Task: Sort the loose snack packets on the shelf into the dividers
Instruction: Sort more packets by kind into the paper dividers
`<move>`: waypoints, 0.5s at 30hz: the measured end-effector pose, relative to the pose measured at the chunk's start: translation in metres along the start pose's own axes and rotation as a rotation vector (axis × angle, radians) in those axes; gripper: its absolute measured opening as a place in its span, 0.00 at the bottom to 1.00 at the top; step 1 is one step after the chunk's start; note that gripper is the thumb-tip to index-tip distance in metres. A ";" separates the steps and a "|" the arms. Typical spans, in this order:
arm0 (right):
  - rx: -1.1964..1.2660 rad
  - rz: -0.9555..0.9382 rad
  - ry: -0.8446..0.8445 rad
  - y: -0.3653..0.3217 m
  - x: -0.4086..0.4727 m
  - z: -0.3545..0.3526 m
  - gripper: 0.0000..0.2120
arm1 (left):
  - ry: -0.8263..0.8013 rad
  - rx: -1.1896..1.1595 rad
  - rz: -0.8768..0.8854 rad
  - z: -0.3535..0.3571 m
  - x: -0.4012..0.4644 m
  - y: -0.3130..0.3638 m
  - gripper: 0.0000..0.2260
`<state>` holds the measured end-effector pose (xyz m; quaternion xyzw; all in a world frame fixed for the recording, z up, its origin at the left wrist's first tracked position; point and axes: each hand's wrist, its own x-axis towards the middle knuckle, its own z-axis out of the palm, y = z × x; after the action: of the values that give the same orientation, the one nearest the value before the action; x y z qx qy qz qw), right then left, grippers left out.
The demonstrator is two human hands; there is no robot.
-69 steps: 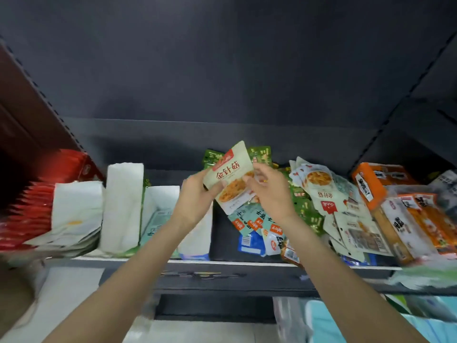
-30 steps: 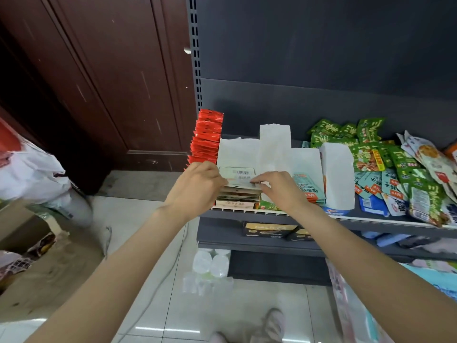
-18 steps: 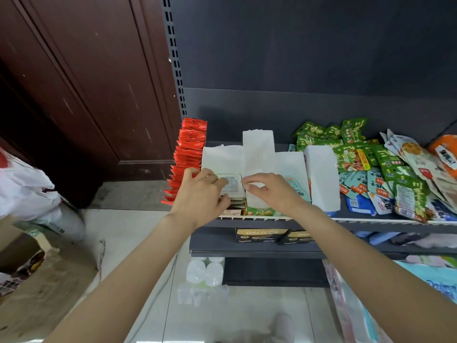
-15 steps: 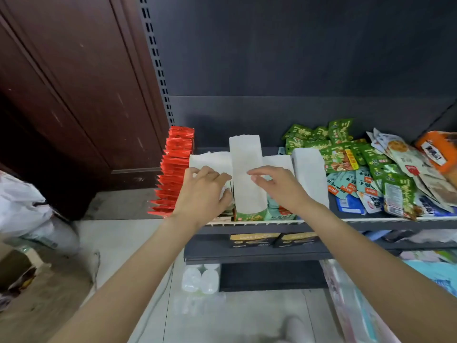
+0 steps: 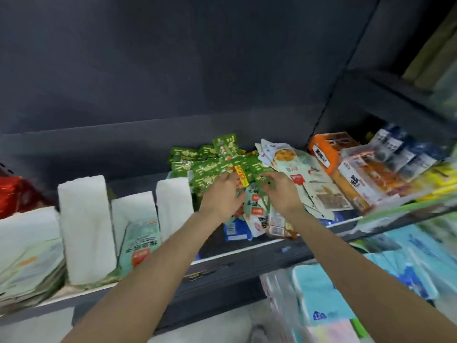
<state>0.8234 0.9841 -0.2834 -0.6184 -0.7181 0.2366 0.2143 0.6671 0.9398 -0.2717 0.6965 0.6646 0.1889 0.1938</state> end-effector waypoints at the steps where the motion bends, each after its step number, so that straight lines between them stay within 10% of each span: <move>1: -0.029 0.026 -0.015 0.018 0.014 -0.005 0.17 | -0.044 0.040 -0.034 0.014 0.019 0.006 0.24; 9: -0.173 0.153 -0.227 0.097 0.092 -0.021 0.36 | -0.278 0.279 -0.295 0.077 0.100 0.011 0.46; 15: -0.519 -0.072 -0.138 0.083 0.079 -0.015 0.17 | -0.269 0.321 -0.349 0.087 0.103 0.014 0.41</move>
<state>0.8868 1.0734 -0.3204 -0.6090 -0.7893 0.0786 0.0073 0.7293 1.0403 -0.3381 0.6119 0.7645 -0.0493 0.1969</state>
